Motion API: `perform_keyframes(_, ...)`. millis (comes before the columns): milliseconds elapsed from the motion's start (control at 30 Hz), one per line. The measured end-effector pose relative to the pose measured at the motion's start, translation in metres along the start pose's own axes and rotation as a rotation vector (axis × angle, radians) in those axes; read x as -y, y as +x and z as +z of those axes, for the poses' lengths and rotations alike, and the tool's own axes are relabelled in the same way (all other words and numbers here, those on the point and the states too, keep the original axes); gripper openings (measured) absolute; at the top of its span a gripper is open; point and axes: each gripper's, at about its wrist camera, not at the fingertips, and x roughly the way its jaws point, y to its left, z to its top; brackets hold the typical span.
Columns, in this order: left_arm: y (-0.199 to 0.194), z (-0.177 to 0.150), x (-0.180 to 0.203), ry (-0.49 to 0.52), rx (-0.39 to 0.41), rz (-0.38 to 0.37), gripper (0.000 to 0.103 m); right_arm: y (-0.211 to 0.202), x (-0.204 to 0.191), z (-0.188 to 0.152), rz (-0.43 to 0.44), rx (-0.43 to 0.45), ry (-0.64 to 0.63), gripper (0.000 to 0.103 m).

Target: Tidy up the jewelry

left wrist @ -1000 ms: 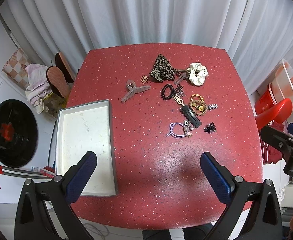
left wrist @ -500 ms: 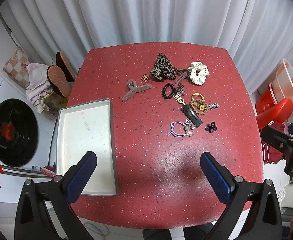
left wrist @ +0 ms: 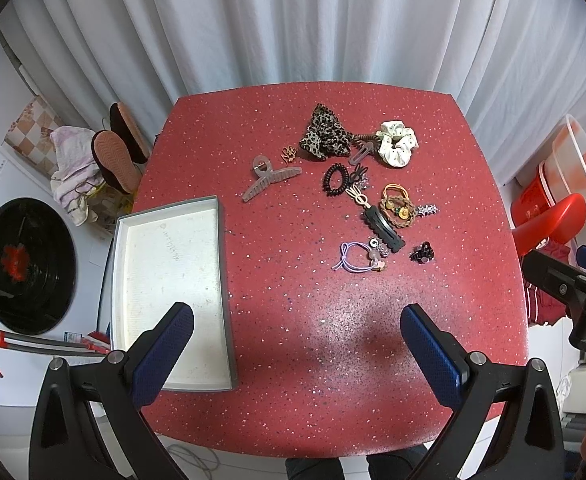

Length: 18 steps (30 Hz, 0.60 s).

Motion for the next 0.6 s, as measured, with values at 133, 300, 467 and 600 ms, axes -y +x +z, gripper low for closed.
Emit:
perform_keyframes(133,0.002,0.0,0.001,0.0,-0.008,0.002,0.103,0.002,0.002,-0.001,0.001,-0.005,0.002,0.103)
perform_keyframes(300,0.007,0.0,0.001,-0.001,-0.023,0.003,0.103,0.008,0.002,0.0,0.002,-0.018,0.002,0.103)
perform_keyframes(467,0.01,0.001,0.0,-0.004,-0.034,0.005,0.103,0.013,0.002,0.001,0.004,-0.032,0.001,0.103)
perform_keyframes(600,0.016,0.002,-0.002,-0.008,-0.046,0.003,0.103,0.015,0.003,0.002,0.004,-0.043,0.005,0.103)
